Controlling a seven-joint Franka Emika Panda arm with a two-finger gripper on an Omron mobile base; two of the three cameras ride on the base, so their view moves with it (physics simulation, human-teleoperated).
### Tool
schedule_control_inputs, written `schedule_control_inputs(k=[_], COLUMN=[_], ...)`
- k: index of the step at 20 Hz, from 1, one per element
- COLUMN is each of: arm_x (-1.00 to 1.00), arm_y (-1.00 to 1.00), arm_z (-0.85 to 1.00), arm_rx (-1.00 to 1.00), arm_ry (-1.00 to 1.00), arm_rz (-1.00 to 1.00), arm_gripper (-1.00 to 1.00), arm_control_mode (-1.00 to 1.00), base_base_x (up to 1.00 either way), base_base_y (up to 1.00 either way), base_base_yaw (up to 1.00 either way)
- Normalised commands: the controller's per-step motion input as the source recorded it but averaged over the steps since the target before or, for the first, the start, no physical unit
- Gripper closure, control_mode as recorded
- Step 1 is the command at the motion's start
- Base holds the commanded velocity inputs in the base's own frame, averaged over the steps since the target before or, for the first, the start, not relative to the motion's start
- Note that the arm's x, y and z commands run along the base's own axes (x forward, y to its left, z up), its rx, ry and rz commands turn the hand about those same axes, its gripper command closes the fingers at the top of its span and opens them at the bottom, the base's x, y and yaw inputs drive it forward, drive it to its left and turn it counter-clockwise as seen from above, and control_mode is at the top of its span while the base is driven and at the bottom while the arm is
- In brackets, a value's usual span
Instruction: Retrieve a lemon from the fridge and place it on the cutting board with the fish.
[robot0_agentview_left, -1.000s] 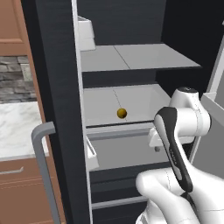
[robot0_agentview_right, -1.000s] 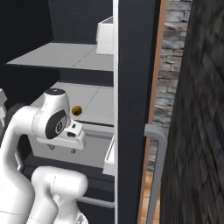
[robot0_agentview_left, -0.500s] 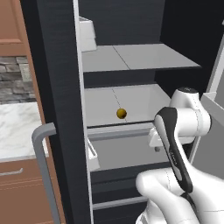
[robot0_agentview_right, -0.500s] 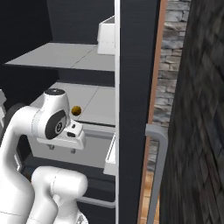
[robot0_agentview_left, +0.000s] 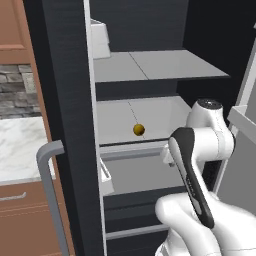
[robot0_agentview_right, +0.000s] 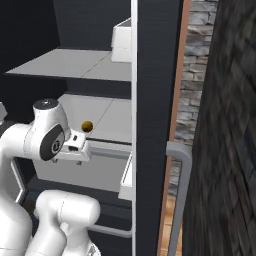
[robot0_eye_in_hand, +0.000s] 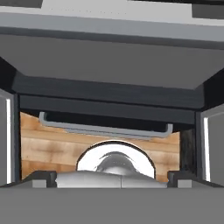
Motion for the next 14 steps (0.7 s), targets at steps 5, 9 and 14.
schedule_control_inputs(k=[5, 9, 14], arm_x=[0.53, 0.68, 0.44], arm_y=[0.37, 0.30, 0.08], arm_z=[0.40, 0.37, 0.17], arm_rx=[-0.13, -0.04, 0.04], arm_ry=[-0.39, -0.33, -0.18], arm_rz=[0.00, 0.00, 0.02], arm_gripper=[-1.00, -1.00, -1.00], arm_control_mode=[-1.00, -1.00, -1.00], base_base_x=[0.00, 0.00, 0.00], base_base_y=[0.00, 0.00, 0.00], base_base_yaw=[0.00, 0.00, 0.00])
